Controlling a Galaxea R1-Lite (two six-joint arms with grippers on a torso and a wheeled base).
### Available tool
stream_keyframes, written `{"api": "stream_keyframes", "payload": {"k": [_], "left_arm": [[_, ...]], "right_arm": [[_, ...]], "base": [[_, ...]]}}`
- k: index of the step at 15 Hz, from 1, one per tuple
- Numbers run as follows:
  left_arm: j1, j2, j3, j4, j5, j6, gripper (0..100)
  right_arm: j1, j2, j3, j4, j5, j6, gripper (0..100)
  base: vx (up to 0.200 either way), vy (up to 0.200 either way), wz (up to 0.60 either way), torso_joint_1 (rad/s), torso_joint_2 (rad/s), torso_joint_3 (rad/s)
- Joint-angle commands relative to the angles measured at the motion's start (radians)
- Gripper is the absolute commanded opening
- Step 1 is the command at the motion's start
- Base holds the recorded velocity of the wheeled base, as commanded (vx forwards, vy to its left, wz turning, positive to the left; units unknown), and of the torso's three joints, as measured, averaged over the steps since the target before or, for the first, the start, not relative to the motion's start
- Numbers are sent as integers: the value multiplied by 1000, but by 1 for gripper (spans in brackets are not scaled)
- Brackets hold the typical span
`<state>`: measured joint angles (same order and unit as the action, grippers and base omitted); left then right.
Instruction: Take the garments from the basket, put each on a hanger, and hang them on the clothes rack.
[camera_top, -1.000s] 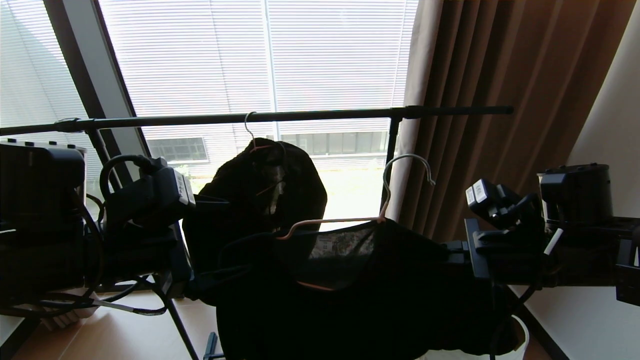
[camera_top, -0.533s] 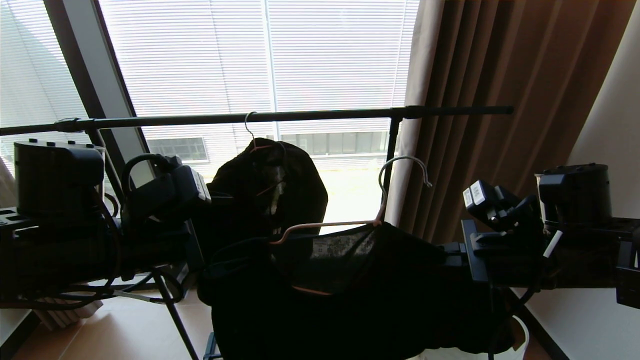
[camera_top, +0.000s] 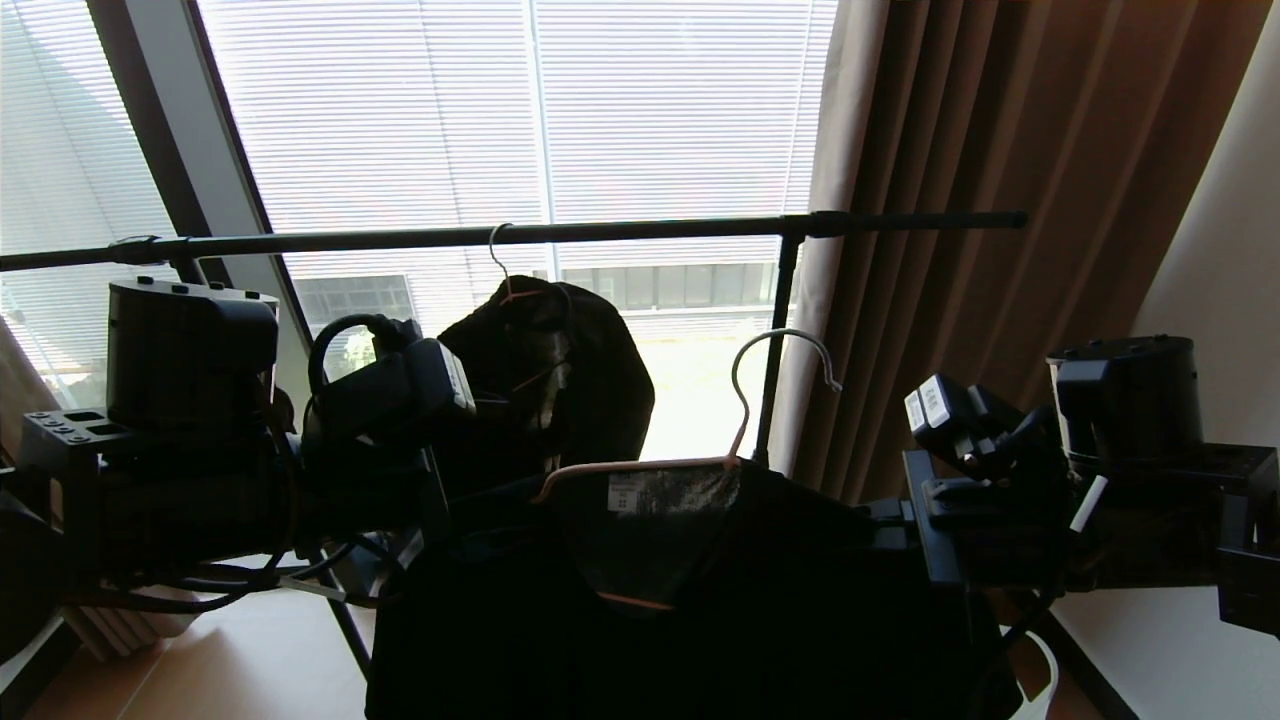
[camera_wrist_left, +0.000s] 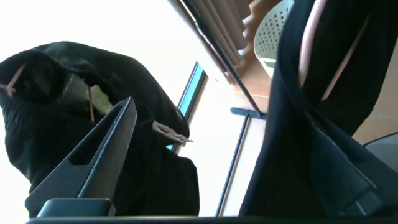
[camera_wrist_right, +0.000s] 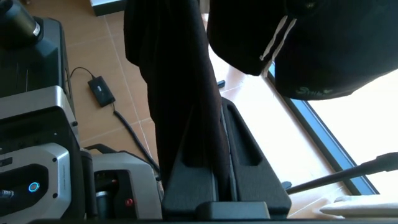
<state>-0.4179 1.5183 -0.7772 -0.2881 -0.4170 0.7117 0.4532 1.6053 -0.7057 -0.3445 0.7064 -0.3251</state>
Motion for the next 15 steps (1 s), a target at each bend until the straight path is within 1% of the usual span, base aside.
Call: {"api": "stream_keyframes", "payload": {"k": [1, 6, 7, 8, 10, 15], "left_arm": [[-32, 17, -10, 0, 0, -1, 100], [-71, 46, -7, 1, 0, -1, 100], [-71, 46, -5, 1, 0, -1, 0], [-82, 46, -5, 1, 0, 0, 0], [-85, 45, -7, 1, 0, 0, 0], [-84, 40, -8, 1, 0, -1, 0]], "right_arm": [[2, 7, -1, -1, 1, 0, 0], [1, 18, -4, -5, 5, -9, 0], [1, 18, -3, -24, 7, -9, 0], [1, 19, 5, -68, 7, -9, 0], [1, 28, 6, -102, 7, -9, 0], [-2, 33, 8, -113, 7, -9, 0]], "base": [[0, 0, 0, 0, 0, 0], [0, 0, 0, 0, 0, 0], [0, 0, 0, 0, 0, 0], [0, 0, 0, 0, 0, 0], [0, 0, 0, 0, 0, 0], [0, 0, 0, 0, 0, 0]]}}
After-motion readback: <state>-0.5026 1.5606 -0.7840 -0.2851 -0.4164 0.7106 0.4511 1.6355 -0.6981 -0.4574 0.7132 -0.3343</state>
